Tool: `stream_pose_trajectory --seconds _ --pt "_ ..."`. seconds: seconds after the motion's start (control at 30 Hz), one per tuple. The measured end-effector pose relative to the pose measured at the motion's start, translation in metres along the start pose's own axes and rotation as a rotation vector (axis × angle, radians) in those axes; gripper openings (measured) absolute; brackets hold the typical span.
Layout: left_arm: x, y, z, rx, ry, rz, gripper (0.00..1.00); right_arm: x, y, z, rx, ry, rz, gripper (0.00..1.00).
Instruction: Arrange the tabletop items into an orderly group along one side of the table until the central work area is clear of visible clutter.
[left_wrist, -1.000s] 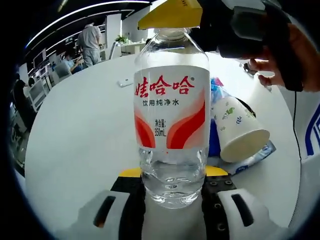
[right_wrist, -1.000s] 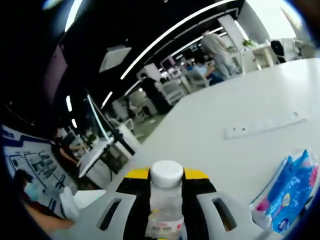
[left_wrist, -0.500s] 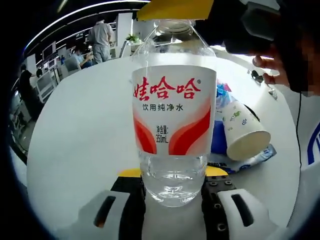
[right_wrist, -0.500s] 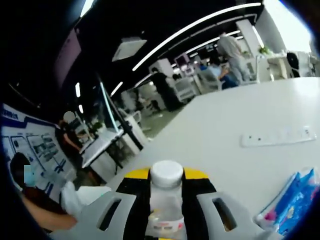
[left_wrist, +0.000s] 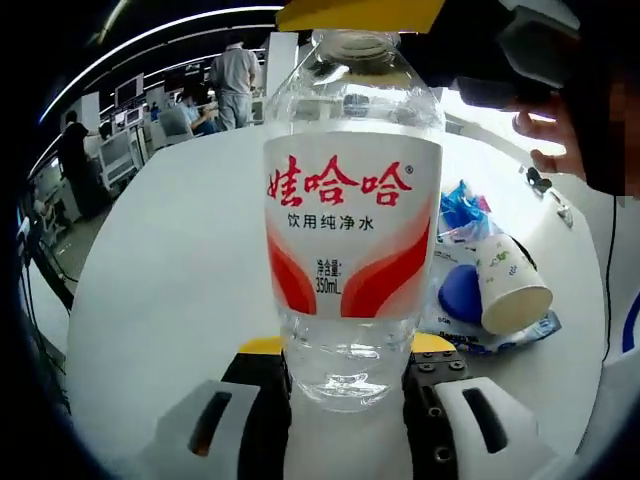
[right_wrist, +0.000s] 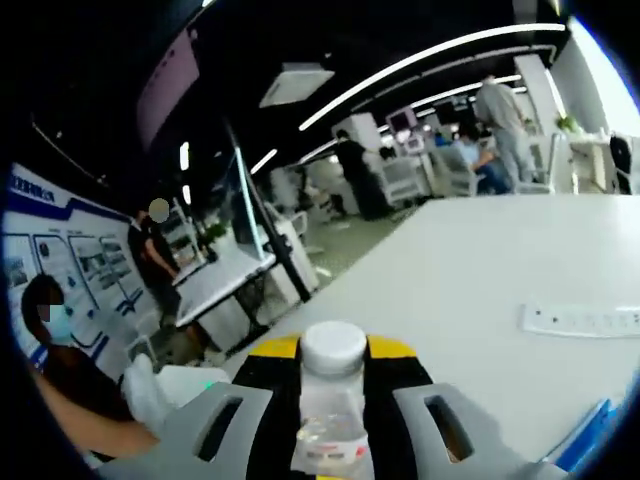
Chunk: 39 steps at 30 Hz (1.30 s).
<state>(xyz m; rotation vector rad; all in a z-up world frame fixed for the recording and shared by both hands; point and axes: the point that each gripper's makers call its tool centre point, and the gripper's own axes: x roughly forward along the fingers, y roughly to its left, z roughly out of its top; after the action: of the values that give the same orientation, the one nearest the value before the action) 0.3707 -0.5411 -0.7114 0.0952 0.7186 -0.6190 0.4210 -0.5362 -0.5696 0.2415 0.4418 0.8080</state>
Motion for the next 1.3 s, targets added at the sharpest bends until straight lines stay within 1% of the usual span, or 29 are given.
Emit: stream_pose_trajectory --seconds 0.1,0.33,0.47,0.5,0.7,0.83,0.97,1.3 --pt "-0.002 0.005 0.0 -0.01 -0.005 0.009 0.42 0.007 0.005 0.001 -0.012 0.011 0.015 0.18" --pt "-0.009 0.025 -0.002 -0.046 -0.018 0.051 0.42 0.025 0.02 0.003 -0.052 0.033 0.06 0.18" --pt "-0.012 0.036 0.001 -0.073 -0.03 0.077 0.42 0.034 0.029 0.007 -0.084 0.041 0.087 0.18" --pt "-0.013 0.038 0.002 -0.076 -0.032 0.081 0.42 0.037 0.032 0.008 -0.103 0.041 0.093 0.18" --pt "-0.019 0.052 0.006 -0.103 -0.053 0.097 0.42 0.048 0.046 0.013 -0.153 0.047 0.122 0.18" --pt "-0.022 0.059 0.008 -0.109 -0.063 0.11 0.42 0.052 0.051 0.016 -0.158 0.045 0.127 0.18" --pt "-0.023 0.066 0.008 -0.118 -0.066 0.122 0.42 0.058 0.06 0.016 -0.195 0.048 0.142 0.18" --pt "-0.023 0.084 0.009 -0.138 -0.084 0.15 0.42 0.071 0.069 0.018 -0.24 0.056 0.162 0.18"
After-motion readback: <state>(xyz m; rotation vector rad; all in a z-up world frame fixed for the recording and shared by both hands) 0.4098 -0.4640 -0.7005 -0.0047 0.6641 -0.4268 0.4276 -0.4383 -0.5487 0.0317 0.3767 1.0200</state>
